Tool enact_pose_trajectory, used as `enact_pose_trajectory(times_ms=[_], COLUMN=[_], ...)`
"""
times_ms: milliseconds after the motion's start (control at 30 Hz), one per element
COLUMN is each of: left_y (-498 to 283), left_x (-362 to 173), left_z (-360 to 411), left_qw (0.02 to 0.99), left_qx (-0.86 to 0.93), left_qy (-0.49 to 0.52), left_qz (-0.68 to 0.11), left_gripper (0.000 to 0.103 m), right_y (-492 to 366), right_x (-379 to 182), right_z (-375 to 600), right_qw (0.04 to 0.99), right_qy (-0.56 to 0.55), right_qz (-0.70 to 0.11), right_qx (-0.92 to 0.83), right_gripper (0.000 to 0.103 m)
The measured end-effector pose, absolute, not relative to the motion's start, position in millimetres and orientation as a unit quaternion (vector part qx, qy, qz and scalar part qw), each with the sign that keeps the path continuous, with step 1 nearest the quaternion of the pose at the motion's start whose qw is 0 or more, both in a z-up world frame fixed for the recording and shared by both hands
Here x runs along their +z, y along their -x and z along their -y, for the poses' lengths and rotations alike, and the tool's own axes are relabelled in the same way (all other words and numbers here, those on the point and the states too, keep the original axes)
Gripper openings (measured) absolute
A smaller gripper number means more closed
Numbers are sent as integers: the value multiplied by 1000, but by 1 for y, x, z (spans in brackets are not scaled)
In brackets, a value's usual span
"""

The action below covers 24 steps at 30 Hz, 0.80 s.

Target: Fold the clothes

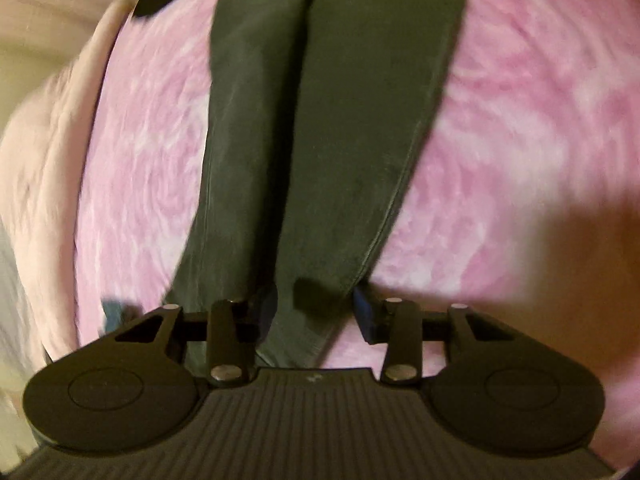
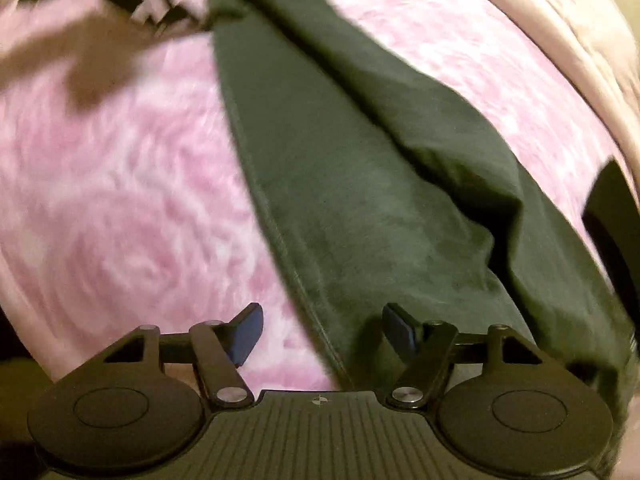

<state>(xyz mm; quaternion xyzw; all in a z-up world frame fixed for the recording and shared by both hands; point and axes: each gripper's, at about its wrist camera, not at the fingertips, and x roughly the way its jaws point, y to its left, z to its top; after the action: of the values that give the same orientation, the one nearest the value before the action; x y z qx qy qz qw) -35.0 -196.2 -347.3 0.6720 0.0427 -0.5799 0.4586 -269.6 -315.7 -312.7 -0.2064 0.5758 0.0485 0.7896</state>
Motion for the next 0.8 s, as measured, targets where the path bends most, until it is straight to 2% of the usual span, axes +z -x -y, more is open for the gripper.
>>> enact_pose_trajectory(times_ms=[33, 133, 167, 200, 233, 267, 300, 433, 533, 633, 700, 800], left_y=[33, 30, 29, 31, 33, 35, 38, 65, 92, 123, 117, 104], left_x=[-348, -338, -331, -320, -307, -295, -282, -233, -215, -224, -224, -222], left_z=[196, 192, 191, 186, 181, 175, 170, 120, 73, 38, 36, 37], left_qw=[458, 480, 491, 500, 507, 515, 522, 537, 534, 517, 525, 538], left_qx=[-579, -577, -576, -575, -574, -573, -571, -558, -545, -538, -530, -516], left_qy=[-673, -659, -650, -644, -639, -634, -628, -620, -619, -616, -608, -594], left_qz=[-43, -56, -63, -68, -72, -75, -79, -122, -186, -250, -273, -304], left_gripper=[5, 2, 2, 2, 2, 2, 2, 2, 2, 2, 3, 10], right_y=[270, 270, 270, 270, 269, 269, 268, 275, 293, 303, 303, 300], right_x=[-317, -319, -320, -321, -321, -321, -316, -283, -259, -269, -284, -285], right_z=[315, 318, 319, 320, 321, 320, 321, 313, 293, 280, 278, 281], right_qw=[787, 784, 782, 781, 779, 774, 776, 788, 791, 776, 761, 752], right_qy=[221, 247, 256, 264, 274, 283, 280, 254, 239, 236, 238, 249], right_qz=[-574, -566, -563, -560, -558, -560, -559, -551, -545, -558, -575, -581], right_qx=[51, 69, 74, 80, 84, 84, 87, 105, 143, 174, 182, 187], right_gripper=[70, 70, 66, 48, 33, 10, 4, 2, 2, 2, 2, 3])
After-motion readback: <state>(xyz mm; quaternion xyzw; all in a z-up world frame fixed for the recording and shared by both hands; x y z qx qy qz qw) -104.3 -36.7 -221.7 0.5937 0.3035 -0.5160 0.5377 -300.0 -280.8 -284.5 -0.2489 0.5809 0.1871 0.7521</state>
